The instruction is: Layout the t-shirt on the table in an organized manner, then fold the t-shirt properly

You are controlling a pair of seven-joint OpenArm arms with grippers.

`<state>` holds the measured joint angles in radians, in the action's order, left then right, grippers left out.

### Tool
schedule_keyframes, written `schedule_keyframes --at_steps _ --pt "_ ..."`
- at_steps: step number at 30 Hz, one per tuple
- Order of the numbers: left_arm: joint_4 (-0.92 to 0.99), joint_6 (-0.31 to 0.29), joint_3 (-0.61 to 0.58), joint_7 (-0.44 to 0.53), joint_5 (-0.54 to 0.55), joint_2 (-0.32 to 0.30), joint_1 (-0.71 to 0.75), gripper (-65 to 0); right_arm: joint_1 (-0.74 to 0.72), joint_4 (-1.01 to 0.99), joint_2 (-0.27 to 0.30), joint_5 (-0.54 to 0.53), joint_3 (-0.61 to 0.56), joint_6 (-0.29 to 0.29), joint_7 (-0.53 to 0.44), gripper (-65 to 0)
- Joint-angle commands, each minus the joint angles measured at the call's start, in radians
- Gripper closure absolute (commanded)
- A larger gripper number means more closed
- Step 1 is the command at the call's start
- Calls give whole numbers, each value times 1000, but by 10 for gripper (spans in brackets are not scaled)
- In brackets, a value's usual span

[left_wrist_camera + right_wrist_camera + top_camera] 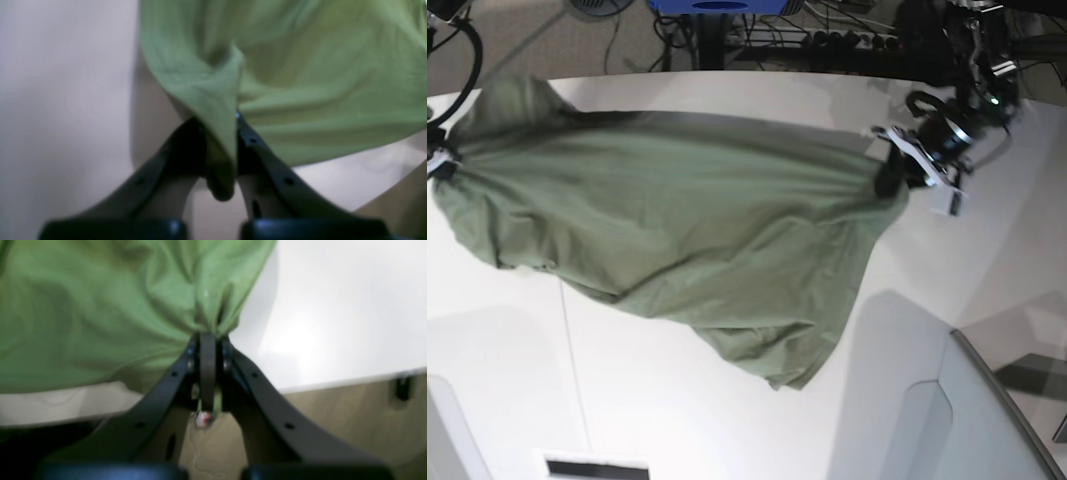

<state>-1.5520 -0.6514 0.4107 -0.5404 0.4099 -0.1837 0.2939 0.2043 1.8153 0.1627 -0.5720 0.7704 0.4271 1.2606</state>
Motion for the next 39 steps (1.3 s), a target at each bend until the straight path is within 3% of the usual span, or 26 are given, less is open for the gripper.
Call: schedule_keyframes --at_steps 1,8,14,19,25,31,35,39 --pt "-72 12 24 -5 13 -21 -11 0 -12 59 16 -10 4 3 -11 0" --pt "-399 14 101 -264 -15 -40 -160 0 -124 154 56 -10 4 3 11 0" --pt "-428 14 159 -392 -16 -121 -341 0 -271 189 148 -12 4 5 70 0" --pt "-427 14 164 -438 -19 -196 -494 0 -391 189 208 -13 4 5 70 0" --pt "-422 14 162 -445 -19 -230 -660 0 -524 185 263 -12 2 5 60 0" --pt "-422 14 162 -445 -19 -233 -801 0 -659 183 309 -12 2 5 57 0" --pt "-422 68 162 -445 -19 -233 -882 0 -707 185 351 -12 2 5 -20 0" --pt "-425 66 153 -445 -12 -230 -893 0 -718 186 378 -12 13 5 -61 0"
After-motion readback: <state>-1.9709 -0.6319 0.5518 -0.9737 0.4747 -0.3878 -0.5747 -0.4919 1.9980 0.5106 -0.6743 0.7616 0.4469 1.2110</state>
